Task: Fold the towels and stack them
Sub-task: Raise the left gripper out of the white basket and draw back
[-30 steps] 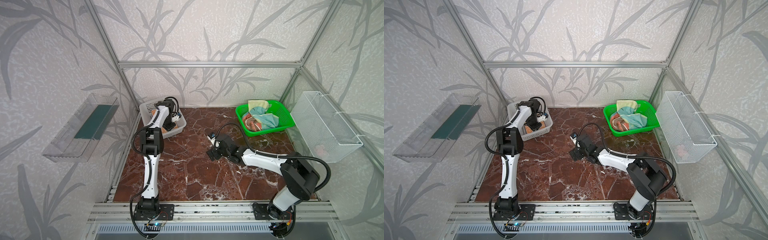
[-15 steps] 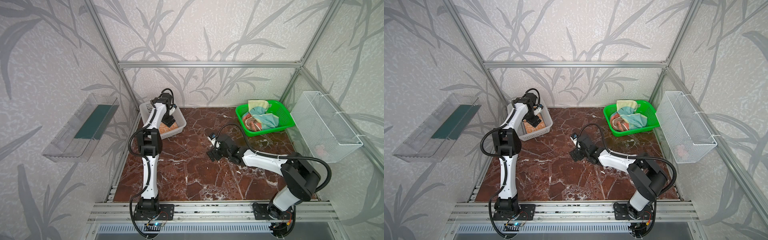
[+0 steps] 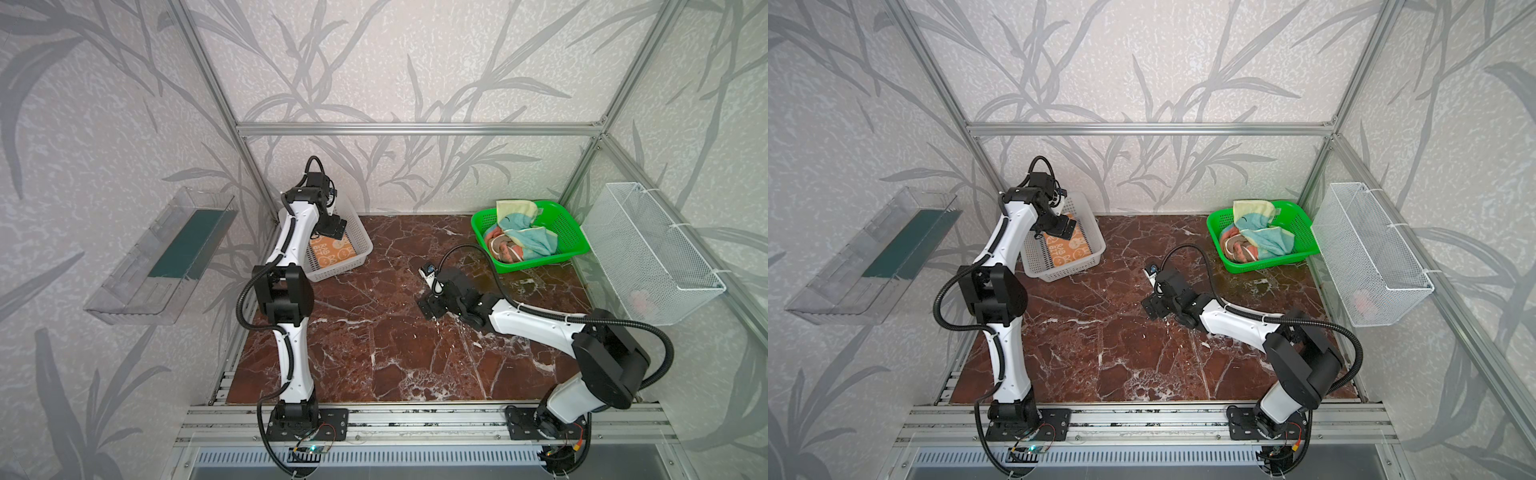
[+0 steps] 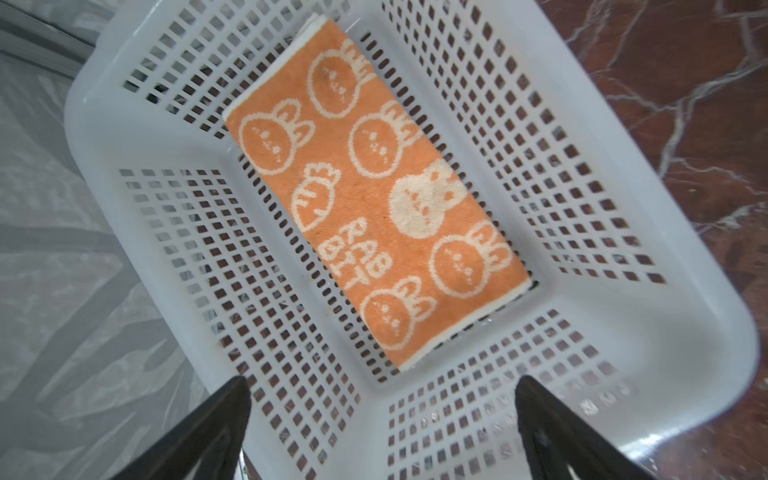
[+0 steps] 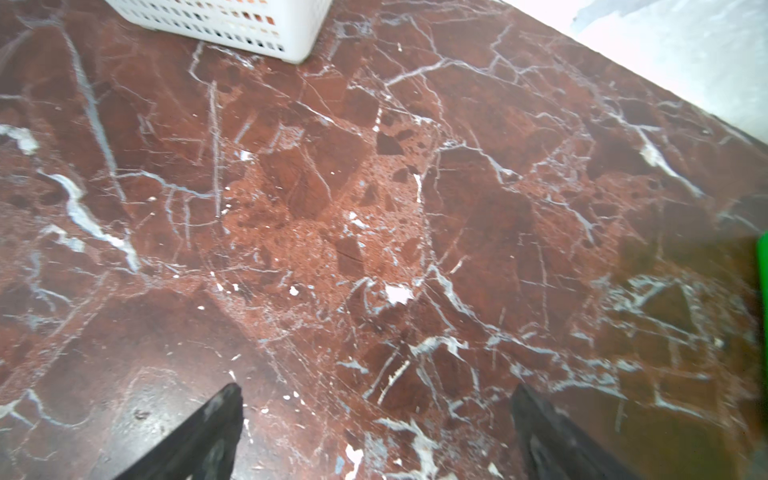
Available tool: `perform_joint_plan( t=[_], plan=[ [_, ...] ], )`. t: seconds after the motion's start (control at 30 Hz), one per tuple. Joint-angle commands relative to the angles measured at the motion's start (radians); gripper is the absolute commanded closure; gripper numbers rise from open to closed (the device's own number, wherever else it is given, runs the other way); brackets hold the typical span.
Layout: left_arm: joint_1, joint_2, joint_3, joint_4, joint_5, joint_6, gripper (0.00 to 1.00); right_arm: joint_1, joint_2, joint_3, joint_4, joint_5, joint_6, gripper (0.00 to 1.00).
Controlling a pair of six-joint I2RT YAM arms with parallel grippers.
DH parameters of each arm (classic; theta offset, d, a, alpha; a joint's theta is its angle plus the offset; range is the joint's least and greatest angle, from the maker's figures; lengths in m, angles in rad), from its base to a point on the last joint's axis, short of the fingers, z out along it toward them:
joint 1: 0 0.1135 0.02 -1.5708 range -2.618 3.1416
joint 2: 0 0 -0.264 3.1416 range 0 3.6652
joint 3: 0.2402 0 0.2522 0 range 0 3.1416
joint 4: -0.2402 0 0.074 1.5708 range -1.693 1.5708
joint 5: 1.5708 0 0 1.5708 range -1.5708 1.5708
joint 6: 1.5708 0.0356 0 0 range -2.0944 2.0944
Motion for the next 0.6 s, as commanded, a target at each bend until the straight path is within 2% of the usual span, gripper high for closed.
perform_joint_plan(
  t=[0.0,0.13,0.3,0.47,0.57],
  plan=[
    [0.0,-0.128,-0.119,0.105,0.001,-0.108,0.01,0.006,-0.026,0.04,-0.055,0.059,0.002,0.01],
    [0.021,-0.203,-0.268,0.185,-0.115,-0.158,0.01,0.006,-0.051,0.023,-0.056,0.04,0.006,0.01],
    [0.084,-0.184,-0.332,0.188,-0.116,-0.233,0.01,0.007,-0.079,0.005,-0.059,0.011,0.027,0.01],
    [0.109,-0.146,-0.365,0.182,-0.177,-0.289,0.01,0.006,-0.106,-0.015,-0.056,0.007,0.038,0.01],
    [0.114,-0.147,-0.398,0.206,-0.169,-0.307,0.01,0.006,-0.116,-0.023,-0.056,0.009,0.039,0.01]
  ],
)
